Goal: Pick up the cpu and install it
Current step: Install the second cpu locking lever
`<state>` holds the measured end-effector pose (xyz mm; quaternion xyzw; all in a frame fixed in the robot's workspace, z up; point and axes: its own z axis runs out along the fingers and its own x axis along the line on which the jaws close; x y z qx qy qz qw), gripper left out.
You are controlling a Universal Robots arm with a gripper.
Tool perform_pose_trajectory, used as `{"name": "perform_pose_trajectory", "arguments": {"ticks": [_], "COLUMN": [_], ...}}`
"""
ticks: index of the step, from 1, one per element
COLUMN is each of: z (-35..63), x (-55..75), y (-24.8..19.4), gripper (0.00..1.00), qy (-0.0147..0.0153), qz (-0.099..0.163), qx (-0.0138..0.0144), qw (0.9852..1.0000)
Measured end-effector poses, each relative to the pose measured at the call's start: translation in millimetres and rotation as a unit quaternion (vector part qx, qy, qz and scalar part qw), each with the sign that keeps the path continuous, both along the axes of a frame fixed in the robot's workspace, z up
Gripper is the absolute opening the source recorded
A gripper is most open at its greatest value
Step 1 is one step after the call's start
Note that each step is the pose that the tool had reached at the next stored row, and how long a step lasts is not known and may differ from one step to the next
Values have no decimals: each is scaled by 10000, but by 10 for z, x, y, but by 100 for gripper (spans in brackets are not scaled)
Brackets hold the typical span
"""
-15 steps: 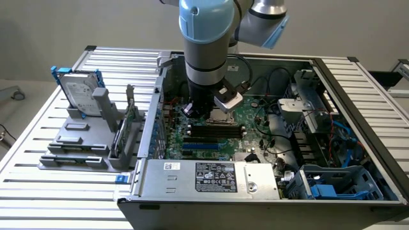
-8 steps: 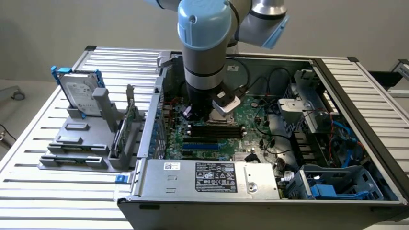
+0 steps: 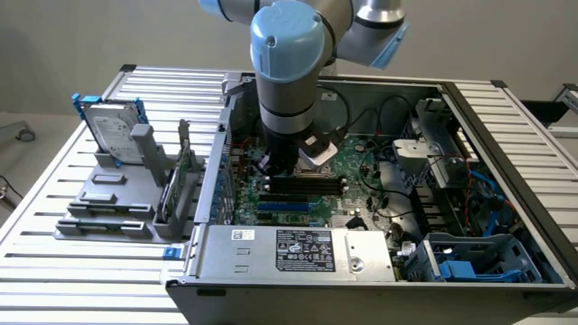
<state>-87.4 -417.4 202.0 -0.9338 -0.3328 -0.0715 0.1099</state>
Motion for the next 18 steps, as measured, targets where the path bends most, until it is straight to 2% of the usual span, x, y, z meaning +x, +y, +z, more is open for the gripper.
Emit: {"name": "perform_pose_trajectory", "arguments": {"ticks": [8, 18], "z": [-55, -89], "x": [0, -1], "y": [24, 75], "gripper": [11, 11], "qy": [0, 3], "qz": [23, 27], "qx": [76, 78], "qw": [10000, 10000]}}
